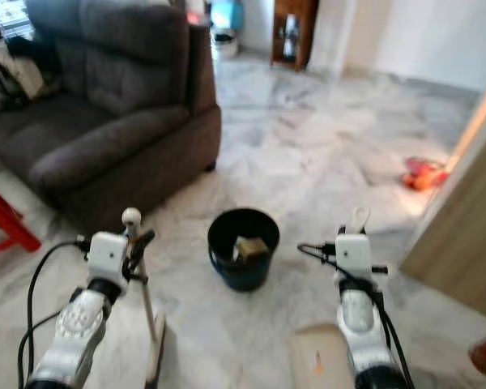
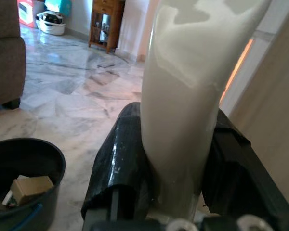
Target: Sweep floor
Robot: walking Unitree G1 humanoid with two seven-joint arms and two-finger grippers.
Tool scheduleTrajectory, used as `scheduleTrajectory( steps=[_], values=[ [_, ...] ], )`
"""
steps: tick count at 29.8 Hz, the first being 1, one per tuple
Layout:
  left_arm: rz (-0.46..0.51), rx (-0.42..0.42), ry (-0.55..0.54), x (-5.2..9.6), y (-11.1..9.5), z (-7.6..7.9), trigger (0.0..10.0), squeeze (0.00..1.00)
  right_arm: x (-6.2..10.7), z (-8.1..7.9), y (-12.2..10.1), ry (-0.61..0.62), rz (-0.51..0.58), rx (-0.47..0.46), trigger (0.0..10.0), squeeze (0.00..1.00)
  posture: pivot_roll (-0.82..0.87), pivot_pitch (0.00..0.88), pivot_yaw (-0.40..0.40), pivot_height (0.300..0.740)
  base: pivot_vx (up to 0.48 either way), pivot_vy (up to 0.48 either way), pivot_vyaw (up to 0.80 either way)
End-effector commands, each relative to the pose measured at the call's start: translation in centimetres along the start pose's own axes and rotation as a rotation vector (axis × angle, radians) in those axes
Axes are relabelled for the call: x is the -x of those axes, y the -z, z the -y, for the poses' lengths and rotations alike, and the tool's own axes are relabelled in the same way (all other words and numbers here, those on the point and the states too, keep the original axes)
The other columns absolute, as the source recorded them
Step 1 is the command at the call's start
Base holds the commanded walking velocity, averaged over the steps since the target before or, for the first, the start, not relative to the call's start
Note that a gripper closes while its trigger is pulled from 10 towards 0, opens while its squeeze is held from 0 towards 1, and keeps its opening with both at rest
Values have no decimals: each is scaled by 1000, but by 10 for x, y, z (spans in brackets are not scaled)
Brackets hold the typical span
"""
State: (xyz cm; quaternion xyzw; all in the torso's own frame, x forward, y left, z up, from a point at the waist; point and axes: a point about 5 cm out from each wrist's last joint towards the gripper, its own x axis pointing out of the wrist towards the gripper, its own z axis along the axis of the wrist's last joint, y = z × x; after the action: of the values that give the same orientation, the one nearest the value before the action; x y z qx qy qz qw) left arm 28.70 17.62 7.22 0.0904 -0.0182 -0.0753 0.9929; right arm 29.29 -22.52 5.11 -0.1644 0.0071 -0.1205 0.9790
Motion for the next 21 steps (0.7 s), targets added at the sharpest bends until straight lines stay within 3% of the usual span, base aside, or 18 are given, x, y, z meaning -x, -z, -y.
scheduleTrajectory(
  steps=[1,17,21],
  values=[
    [44,-16,-10,-3,-8,-3,10000,0,-5,-1,-8,-6,35,-2,10000,0,68,0,31,740,-274,0,0],
    [36,-16,-13,-4,-7,-4,10000,0,-4,-5,-6,-20,19,-23,10000,0,63,0,36,740,-17,0,0],
    [34,-17,-11,-6,-7,-4,10000,0,-3,-5,-4,-24,10,-27,10000,0,65,0,38,740,0,0,-734]
  ],
)
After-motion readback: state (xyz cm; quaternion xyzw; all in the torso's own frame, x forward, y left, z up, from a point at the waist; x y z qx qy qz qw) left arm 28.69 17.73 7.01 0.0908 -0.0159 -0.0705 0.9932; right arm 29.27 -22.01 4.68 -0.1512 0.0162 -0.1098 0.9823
